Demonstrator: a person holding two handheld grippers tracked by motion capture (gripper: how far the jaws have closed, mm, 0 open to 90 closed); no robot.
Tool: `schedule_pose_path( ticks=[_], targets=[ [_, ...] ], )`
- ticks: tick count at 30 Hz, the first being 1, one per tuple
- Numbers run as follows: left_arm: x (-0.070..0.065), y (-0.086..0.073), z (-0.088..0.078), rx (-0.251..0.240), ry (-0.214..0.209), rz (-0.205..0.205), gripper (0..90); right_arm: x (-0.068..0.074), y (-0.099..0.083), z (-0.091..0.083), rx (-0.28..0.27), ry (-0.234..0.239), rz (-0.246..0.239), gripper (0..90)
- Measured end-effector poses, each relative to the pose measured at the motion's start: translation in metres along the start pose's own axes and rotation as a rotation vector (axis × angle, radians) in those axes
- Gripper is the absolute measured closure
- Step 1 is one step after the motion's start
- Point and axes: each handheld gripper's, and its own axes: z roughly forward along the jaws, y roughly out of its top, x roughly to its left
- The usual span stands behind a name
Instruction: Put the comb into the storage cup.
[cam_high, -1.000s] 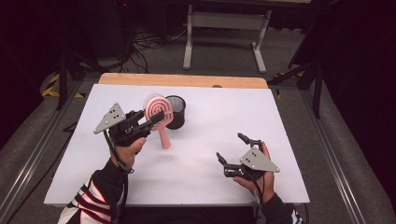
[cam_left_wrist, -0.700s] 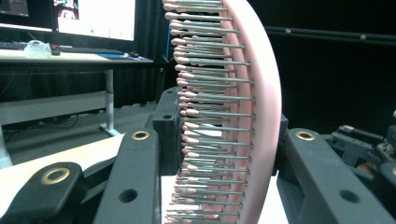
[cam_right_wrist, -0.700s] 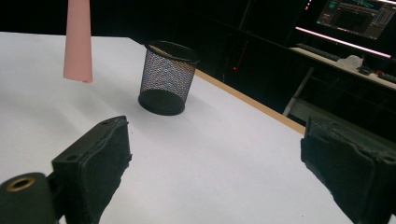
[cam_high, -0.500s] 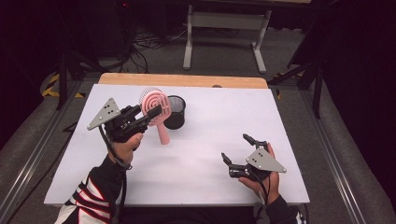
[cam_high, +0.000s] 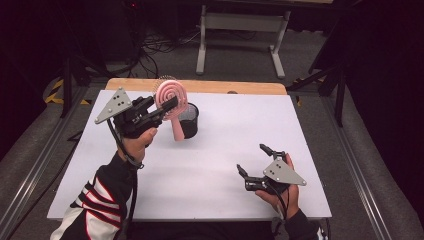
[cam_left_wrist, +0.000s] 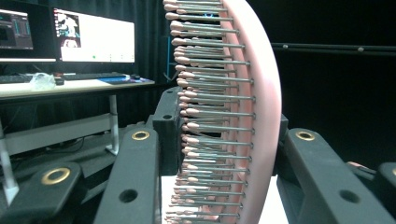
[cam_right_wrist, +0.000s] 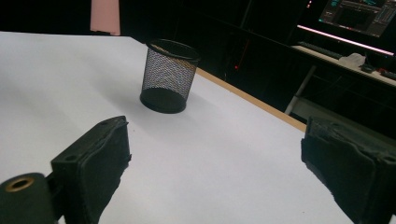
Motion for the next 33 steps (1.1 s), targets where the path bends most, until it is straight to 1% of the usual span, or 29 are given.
schedule_pose_path(
  ticks=[3, 7, 10, 12, 15, 18, 20, 21, 22, 24, 28, 33],
  targets=[
    [0.002, 0.003, 0.004, 0.005, 0.007, 0.017, 62.9, 0.000, 0.000, 0.000, -0.001, 0.000, -0.007, 8.2],
    [0.005, 0.006, 0.008, 0.008, 0.014, 0.020, 62.8, 0.000, 0.000, 0.000, -0.006, -0.004, -0.004, 7.2],
    [0.006, 0.010, 0.010, 0.007, 0.018, 0.032, 62.9, -0.001, 0.000, 0.001, -0.005, -0.005, -0.001, 7.2],
    [0.008, 0.012, 0.011, 0.004, 0.019, 0.029, 62.9, 0.000, 0.000, 0.001, -0.004, -0.003, 0.000, 7.1],
    [0.010, 0.015, 0.014, 0.005, 0.022, 0.035, 62.9, 0.001, 0.000, 0.001, -0.002, -0.002, -0.006, 7.1],
    [0.011, 0.016, 0.017, -0.003, 0.014, 0.034, 62.9, 0.002, 0.000, 0.002, 0.002, 0.006, -0.007, 7.2],
    [0.012, 0.016, 0.019, 0.004, 0.014, 0.040, 62.9, 0.002, 0.000, 0.003, 0.001, 0.009, -0.006, 7.1],
    [0.012, 0.016, 0.021, 0.005, 0.014, 0.031, 62.9, 0.002, 0.000, 0.003, 0.002, 0.009, -0.006, 7.2],
    [0.013, 0.016, 0.022, 0.006, 0.015, 0.036, 62.9, 0.001, 0.000, 0.003, 0.001, 0.010, -0.004, 7.2],
    [0.014, 0.015, 0.026, 0.006, 0.016, 0.030, 62.9, 0.001, 0.000, 0.003, 0.002, 0.012, -0.002, 7.2],
    [0.017, 0.015, 0.033, -0.006, 0.010, 0.004, 62.8, 0.001, 0.000, 0.003, 0.003, 0.021, -0.003, 7.1],
    [0.022, 0.013, 0.042, 0.003, 0.019, 0.004, 62.9, 0.001, -0.001, 0.003, 0.003, 0.025, 0.003, 7.1]
  ],
)
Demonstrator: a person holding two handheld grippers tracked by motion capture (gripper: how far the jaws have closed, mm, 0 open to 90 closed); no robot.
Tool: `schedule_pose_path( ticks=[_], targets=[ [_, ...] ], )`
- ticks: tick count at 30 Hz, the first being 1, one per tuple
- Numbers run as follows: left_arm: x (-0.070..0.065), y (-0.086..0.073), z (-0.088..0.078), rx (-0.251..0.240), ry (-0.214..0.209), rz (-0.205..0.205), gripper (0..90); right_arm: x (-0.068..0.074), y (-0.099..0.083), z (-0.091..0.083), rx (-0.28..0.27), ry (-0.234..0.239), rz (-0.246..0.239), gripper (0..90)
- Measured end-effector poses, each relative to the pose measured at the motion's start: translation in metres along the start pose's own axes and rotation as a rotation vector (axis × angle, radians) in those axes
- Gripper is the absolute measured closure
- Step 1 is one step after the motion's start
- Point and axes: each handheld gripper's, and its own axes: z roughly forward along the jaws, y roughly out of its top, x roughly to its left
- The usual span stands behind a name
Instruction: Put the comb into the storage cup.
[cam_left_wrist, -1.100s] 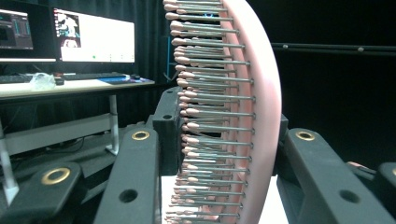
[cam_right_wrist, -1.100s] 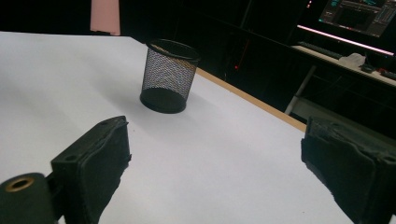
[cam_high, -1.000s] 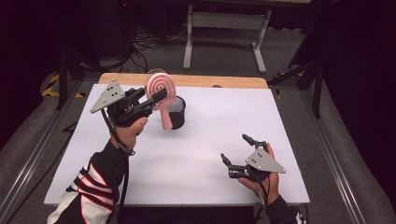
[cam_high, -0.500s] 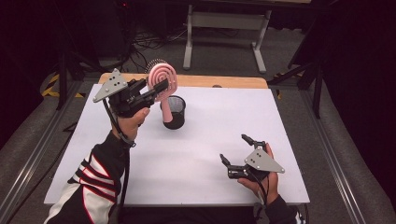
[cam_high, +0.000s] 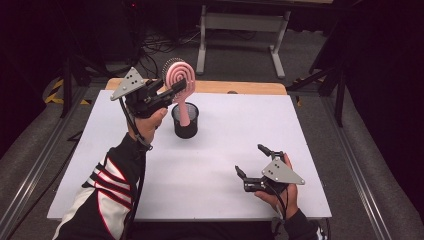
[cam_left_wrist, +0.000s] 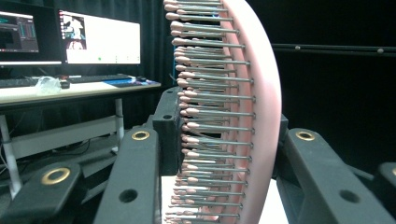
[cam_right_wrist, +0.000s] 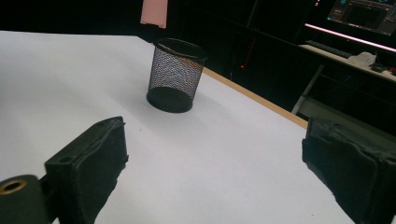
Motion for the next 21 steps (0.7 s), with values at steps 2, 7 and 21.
schedule_pose_path(
  ticks=[2, 7, 21],
  targets=[
    [0.003, -0.001, 0.003, 0.001, 0.009, 0.000, 62.8, 0.000, 0.000, 0.000, 0.000, 0.002, 0.002, 7.1],
    [0.011, -0.005, 0.011, 0.010, 0.026, 0.004, 62.9, 0.000, 0.000, -0.001, -0.002, 0.007, 0.005, 7.1],
    [0.031, -0.015, 0.023, 0.020, 0.062, -0.011, 62.8, 0.002, 0.001, 0.000, -0.006, 0.010, -0.003, 7.1]
  ],
)
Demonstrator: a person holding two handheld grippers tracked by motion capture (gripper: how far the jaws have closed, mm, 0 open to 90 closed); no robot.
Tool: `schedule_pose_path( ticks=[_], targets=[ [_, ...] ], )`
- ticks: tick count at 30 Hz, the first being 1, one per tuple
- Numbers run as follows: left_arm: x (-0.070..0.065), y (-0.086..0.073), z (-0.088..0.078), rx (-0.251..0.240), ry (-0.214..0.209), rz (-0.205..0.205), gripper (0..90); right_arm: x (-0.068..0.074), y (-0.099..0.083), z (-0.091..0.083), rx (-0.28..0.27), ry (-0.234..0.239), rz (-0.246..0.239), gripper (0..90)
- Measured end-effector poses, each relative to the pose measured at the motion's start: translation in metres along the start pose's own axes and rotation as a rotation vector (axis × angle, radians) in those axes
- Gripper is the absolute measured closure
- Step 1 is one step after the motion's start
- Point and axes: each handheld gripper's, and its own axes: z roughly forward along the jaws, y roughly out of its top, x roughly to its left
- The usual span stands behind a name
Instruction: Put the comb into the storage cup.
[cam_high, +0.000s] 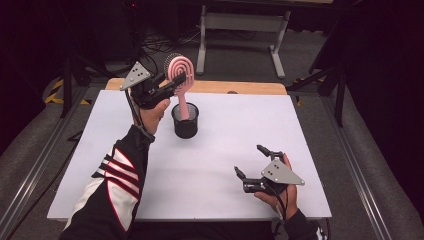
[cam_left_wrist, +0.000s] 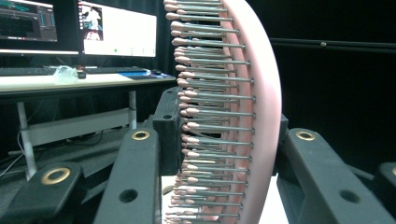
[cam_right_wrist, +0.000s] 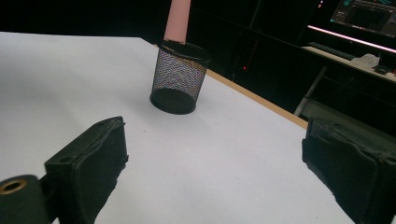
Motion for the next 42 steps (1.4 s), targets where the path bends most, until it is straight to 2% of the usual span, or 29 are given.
schedule_pose_path(
  ticks=[3, 5, 6, 7, 10, 11, 19, 31, 34, 42],
  targets=[
    [0.002, -0.002, 0.003, 0.011, 0.009, -0.003, 62.9, -0.001, 0.000, 0.001, 0.001, 0.000, 0.003, 7.1],
    [0.005, -0.005, 0.005, 0.005, 0.000, -0.004, 62.8, -0.001, 0.000, 0.001, 0.001, 0.000, 0.003, 7.1],
    [0.006, -0.006, 0.005, 0.009, 0.003, -0.015, 62.8, -0.001, 0.000, 0.001, 0.002, 0.001, 0.003, 7.1],
    [0.008, -0.006, 0.006, 0.011, 0.016, -0.003, 62.8, -0.001, 0.000, 0.000, 0.001, 0.001, 0.000, 7.1],
    [0.010, -0.010, 0.008, 0.024, 0.020, -0.018, 62.9, -0.001, 0.000, 0.000, 0.004, 0.005, 0.000, 7.1],
    [0.012, -0.010, 0.009, 0.026, 0.026, -0.011, 62.8, -0.001, 0.000, 0.000, 0.005, 0.006, 0.000, 7.1],
    [0.016, -0.019, 0.016, 0.043, 0.035, -0.040, 62.8, -0.001, 0.000, 0.001, 0.009, 0.011, -0.002, 7.1],
    [0.021, -0.035, 0.022, 0.066, 0.029, -0.067, 62.8, 0.000, -0.001, 0.001, 0.009, 0.011, -0.005, 7.1],
    [0.020, -0.040, 0.022, 0.076, 0.027, -0.090, 62.8, 0.000, -0.001, 0.001, 0.010, 0.012, -0.004, 7.1],
    [0.021, -0.051, 0.024, 0.085, 0.022, -0.107, 62.8, 0.000, -0.001, 0.002, 0.011, 0.014, -0.007, 7.1]
  ],
)
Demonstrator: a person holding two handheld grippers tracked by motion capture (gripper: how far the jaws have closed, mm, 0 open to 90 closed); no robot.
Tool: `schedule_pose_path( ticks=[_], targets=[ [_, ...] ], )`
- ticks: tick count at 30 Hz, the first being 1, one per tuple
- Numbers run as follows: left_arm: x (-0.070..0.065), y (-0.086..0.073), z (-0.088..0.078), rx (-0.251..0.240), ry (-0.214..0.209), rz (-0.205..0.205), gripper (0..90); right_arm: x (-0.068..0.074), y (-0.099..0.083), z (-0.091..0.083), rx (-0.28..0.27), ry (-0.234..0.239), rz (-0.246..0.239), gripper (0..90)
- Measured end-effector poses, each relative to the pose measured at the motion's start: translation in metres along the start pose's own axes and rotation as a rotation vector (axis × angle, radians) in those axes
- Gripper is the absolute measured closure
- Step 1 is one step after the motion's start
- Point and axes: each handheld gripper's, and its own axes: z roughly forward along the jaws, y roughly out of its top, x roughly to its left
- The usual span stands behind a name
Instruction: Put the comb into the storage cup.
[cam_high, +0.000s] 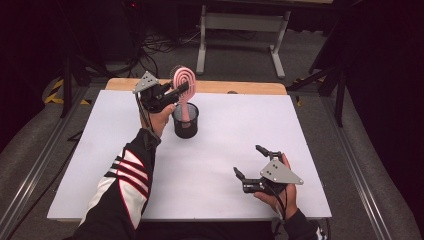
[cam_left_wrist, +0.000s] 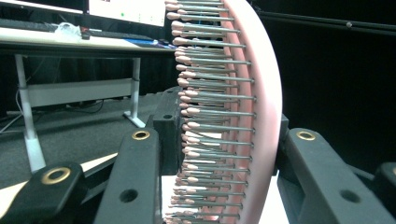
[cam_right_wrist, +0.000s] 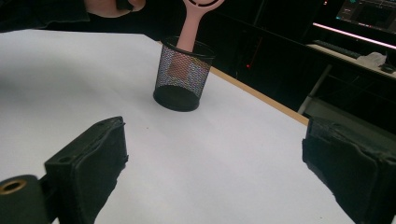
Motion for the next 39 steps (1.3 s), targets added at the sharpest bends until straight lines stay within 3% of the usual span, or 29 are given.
schedule_pose_path(
  ticks=[16, 39],
  targets=[
    [0.004, -0.021, 0.003, 0.019, 0.003, -0.044, 62.8, 0.000, 0.000, 0.001, 0.004, 0.006, -0.001, 7.1],
    [0.014, -0.031, 0.003, 0.020, 0.025, -0.091, 62.6, 0.002, -0.002, 0.003, 0.024, 0.010, -0.010, 7.2]
  ],
)
